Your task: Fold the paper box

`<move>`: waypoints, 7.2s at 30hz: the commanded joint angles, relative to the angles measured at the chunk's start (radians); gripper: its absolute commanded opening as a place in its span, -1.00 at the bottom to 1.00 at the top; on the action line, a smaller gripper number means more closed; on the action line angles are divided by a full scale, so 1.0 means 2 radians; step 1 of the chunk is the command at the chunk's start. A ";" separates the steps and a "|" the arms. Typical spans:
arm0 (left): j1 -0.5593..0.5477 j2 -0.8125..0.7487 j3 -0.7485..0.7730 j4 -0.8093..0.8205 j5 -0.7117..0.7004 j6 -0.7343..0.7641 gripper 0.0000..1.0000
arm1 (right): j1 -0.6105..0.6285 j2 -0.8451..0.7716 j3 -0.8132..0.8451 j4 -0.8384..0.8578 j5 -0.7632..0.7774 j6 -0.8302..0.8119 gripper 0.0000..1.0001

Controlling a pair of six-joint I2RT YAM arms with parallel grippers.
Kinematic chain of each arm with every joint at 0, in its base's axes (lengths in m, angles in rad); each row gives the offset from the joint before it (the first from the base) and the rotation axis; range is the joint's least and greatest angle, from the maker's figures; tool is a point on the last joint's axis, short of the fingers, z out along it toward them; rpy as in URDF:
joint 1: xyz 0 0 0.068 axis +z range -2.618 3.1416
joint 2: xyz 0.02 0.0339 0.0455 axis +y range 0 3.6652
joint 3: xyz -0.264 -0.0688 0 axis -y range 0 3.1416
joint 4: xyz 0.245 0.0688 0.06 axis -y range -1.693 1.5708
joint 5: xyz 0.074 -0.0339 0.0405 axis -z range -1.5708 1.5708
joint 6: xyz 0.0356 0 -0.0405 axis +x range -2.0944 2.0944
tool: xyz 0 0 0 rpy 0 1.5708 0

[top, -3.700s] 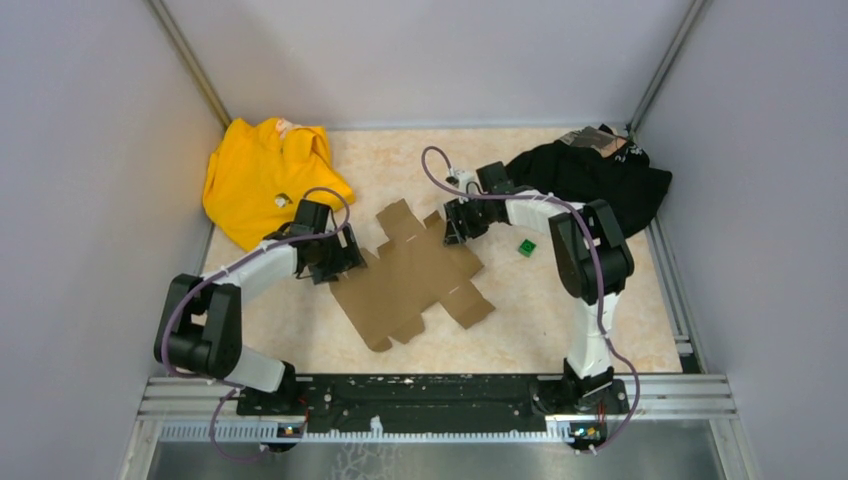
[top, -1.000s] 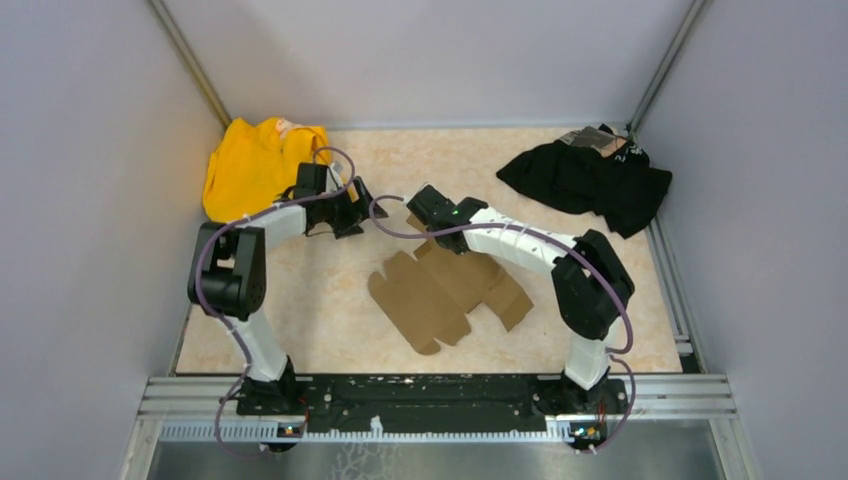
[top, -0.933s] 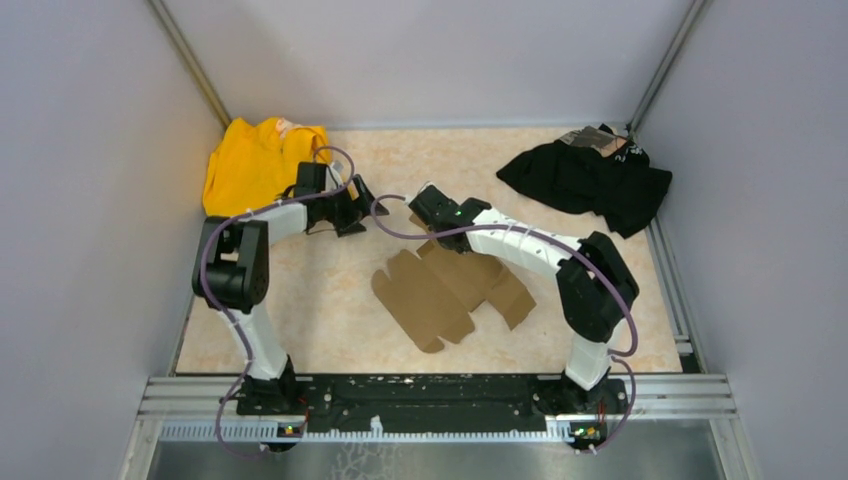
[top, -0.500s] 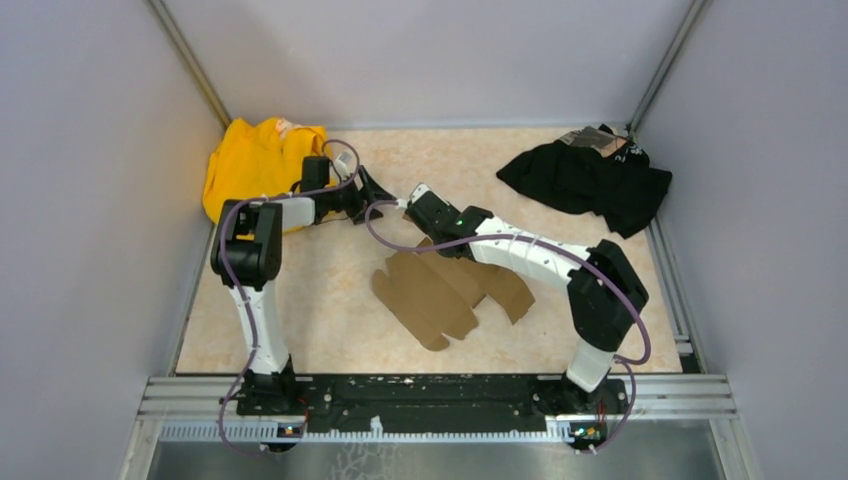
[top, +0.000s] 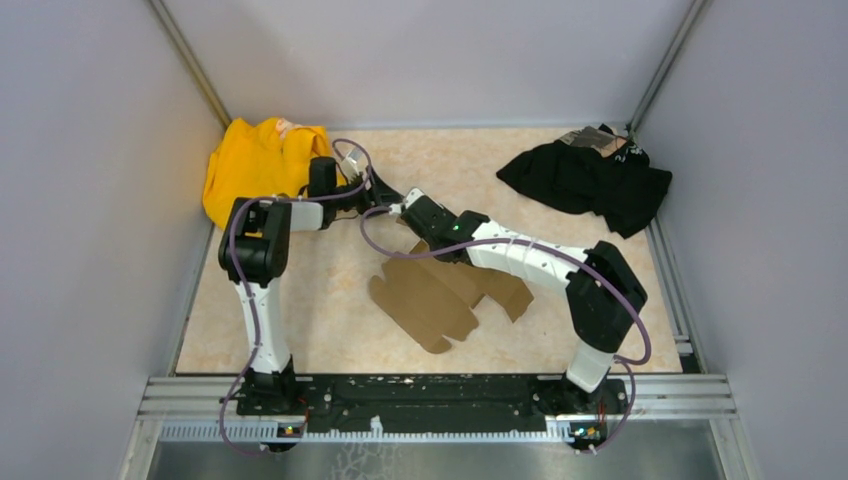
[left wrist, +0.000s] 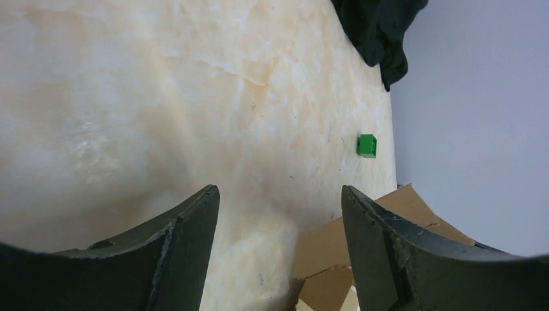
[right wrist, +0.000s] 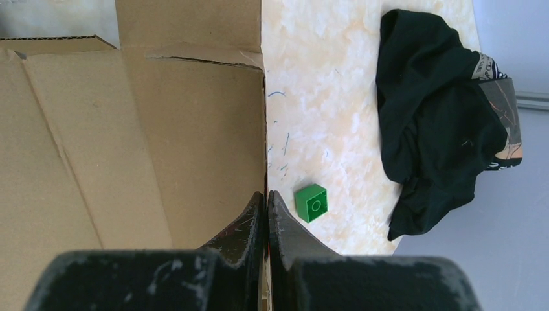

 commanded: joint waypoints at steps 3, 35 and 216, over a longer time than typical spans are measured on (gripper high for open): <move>-0.012 -0.003 -0.028 0.079 0.030 0.012 0.48 | 0.009 -0.019 0.002 0.020 0.021 -0.006 -1.00; -0.052 0.014 -0.138 0.452 0.064 -0.066 0.57 | 0.012 0.021 -0.013 0.034 0.108 0.005 -1.00; -0.111 0.017 -0.272 0.686 0.050 -0.029 0.37 | 0.125 0.048 -0.100 0.014 0.245 0.109 -1.00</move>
